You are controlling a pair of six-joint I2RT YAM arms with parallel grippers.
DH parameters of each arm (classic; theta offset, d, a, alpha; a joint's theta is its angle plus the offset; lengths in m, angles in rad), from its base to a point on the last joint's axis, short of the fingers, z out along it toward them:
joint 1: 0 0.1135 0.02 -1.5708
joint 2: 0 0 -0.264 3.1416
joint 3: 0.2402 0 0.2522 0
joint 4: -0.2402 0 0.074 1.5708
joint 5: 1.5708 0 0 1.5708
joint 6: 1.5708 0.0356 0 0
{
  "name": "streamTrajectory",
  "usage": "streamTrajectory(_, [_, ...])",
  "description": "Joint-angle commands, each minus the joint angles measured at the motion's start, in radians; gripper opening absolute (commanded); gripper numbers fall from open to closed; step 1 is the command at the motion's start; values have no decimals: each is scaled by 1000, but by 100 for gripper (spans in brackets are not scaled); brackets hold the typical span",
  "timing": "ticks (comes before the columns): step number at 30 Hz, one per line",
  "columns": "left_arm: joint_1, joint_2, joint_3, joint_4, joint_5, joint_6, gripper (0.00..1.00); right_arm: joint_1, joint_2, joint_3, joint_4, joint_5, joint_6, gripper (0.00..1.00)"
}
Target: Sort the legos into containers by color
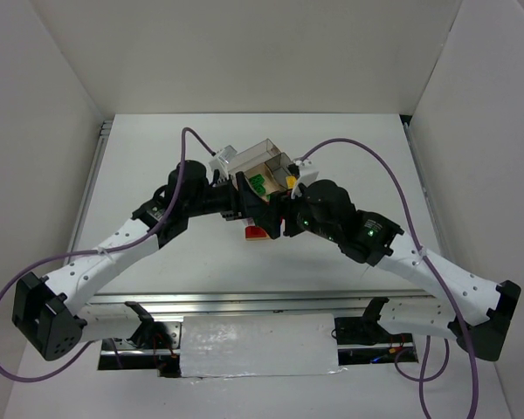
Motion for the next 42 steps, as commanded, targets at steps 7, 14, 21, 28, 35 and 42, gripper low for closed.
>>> streamTrajectory(7, [-6, 22, 4, 26, 121, 33, 0, 7, 51, 21, 151, 44, -71, 20])
streamTrajectory(14, [-8, -18, 18, 6, 104, 65, 0, 3, 8, -43, 230, -18, -83, 75])
streamTrajectory(21, [-5, -66, 26, 4, 73, 110, 0, -91, -147, -154, 233, -289, -112, 100])
streamTrajectory(28, [-5, -132, 20, 33, 116, 217, 0, -372, -361, -310, 357, -878, -103, 100])
streamTrajectory(35, [-5, -196, -54, 237, 297, 206, 0, -406, -265, -295, 518, -1071, 9, 99])
streamTrajectory(42, [-8, -210, -88, 316, 391, 185, 0, -405, -211, -261, 651, -1049, 108, 92])
